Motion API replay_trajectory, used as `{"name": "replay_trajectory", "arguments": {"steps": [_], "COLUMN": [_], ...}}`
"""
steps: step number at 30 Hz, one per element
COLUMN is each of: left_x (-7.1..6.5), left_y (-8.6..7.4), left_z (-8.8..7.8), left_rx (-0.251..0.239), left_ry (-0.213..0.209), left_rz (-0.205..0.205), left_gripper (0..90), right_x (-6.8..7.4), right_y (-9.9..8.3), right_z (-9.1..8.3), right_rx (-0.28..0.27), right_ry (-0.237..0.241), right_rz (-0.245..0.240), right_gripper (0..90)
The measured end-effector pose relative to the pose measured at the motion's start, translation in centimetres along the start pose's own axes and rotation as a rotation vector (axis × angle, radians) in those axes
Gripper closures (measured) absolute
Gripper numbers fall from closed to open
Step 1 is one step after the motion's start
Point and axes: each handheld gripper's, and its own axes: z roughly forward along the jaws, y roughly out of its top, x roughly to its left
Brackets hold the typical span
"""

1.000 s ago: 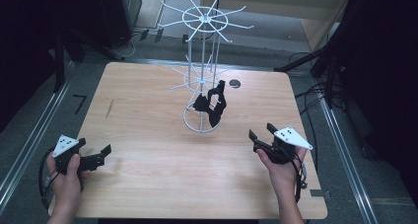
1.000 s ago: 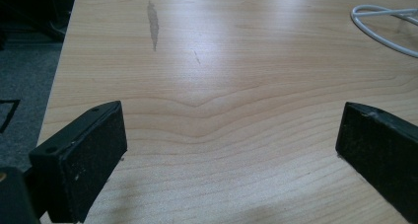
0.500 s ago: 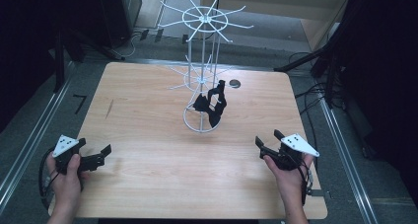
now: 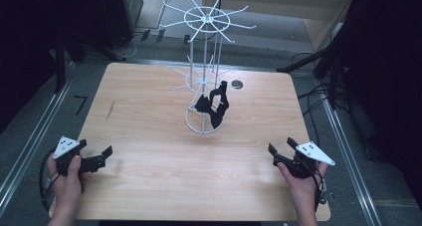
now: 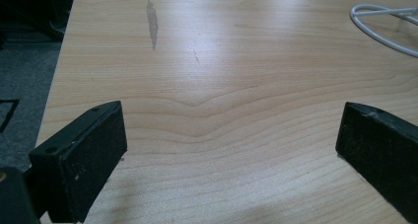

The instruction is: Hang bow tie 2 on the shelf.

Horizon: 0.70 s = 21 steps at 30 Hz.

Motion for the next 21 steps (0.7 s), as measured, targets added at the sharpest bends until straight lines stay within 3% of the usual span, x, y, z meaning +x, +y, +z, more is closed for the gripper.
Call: {"name": "replay_trajectory", "arguments": {"steps": [21], "left_x": [0.0], "left_y": [0.0], "left_z": [0.0], "left_rx": [0.0], "left_ry": [0.0], "left_rz": [-0.001], "left_gripper": [0.0], "right_x": [-3.9], "right_y": [-2.8], "right_z": [-2.9], "right_rx": [0.01], "right_ry": [-0.027], "right_rz": [0.058], "right_gripper": [23.1]}}
